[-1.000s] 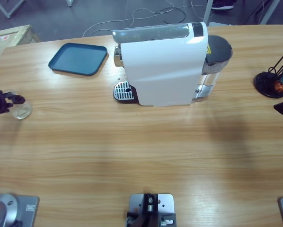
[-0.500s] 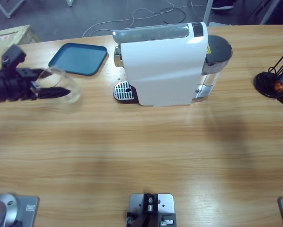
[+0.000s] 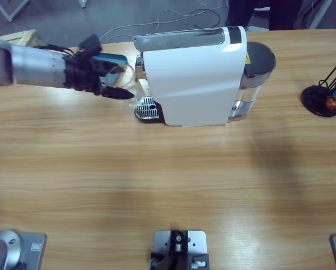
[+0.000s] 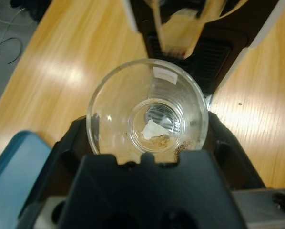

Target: Pour coffee

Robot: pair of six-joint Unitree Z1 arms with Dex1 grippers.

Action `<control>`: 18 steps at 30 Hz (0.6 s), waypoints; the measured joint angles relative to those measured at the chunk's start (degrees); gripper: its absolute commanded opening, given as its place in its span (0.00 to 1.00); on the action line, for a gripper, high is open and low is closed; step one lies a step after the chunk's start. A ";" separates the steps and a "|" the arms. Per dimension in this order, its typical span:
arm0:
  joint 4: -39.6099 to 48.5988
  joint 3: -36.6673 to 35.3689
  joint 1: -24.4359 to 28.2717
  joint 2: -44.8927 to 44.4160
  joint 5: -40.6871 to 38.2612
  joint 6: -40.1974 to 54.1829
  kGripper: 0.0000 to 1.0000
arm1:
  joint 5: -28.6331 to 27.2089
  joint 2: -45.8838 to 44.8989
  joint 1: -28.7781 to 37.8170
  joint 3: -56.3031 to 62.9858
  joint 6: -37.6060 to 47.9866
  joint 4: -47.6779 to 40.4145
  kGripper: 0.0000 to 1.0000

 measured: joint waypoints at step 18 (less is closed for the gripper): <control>-0.64 -0.95 -3.77 4.52 0.00 0.99 0.00 | -0.33 0.00 0.00 0.00 0.00 0.00 1.00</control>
